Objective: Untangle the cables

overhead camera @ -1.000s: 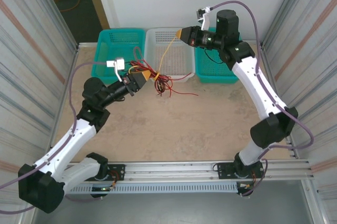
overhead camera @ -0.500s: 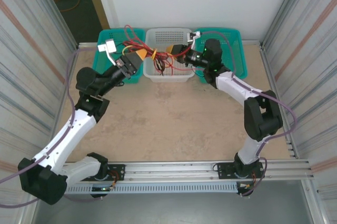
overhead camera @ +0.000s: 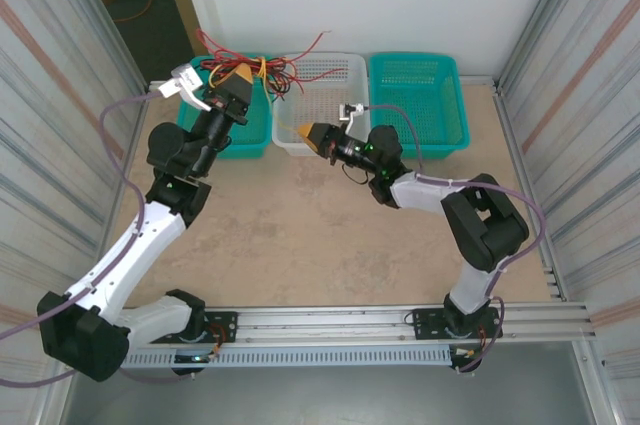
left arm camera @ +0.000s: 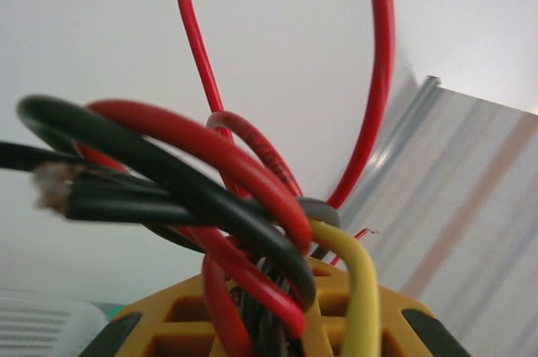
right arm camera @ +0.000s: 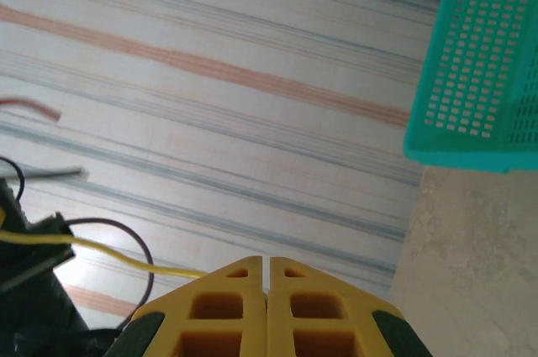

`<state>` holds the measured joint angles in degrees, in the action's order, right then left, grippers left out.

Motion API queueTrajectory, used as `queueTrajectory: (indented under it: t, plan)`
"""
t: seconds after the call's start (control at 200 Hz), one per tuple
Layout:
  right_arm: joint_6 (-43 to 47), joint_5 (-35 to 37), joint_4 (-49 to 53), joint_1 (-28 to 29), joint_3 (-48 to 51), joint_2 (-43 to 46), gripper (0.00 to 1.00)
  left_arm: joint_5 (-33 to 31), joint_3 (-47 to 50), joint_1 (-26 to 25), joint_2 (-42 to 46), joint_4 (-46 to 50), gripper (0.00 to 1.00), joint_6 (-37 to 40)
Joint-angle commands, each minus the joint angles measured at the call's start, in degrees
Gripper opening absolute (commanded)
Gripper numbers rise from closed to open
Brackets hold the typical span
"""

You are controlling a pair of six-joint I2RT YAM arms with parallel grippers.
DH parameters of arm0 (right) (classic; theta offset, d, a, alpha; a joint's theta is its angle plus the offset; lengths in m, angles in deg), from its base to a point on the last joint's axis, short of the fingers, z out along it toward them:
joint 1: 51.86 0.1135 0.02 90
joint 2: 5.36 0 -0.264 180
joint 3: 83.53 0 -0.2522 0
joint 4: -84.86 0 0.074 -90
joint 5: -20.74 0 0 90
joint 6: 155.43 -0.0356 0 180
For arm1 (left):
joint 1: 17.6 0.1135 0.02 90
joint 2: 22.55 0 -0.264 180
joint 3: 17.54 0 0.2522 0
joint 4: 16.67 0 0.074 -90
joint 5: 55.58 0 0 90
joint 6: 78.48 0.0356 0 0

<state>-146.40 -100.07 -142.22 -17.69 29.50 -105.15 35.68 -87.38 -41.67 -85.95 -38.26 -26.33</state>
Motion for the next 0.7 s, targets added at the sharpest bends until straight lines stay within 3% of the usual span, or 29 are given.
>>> queueTrajectory:
  t: [0.0,0.18,0.421,0.697]
  plan:
    - [2.57,1.54,2.54,1.18,3.65,4.63,0.0,-11.86,-1.14,0.16,-0.73,-3.59,0.0,10.19]
    - [16.36,3.7,19.31,4.28,3.49,16.8,0.0,-10.81,1.11,3.56,-4.43,-1.38,0.0,10.68]
    - [36.14,8.52,48.79,5.04,-10.67,28.55,0.0,-7.07,5.1,5.19,-4.37,3.19,0.0,12.1]
    - [40.62,5.86,63.01,-7.06,-25.56,29.74,0.0,16.62,11.15,7.47,1.31,5.33,0.0,6.74]
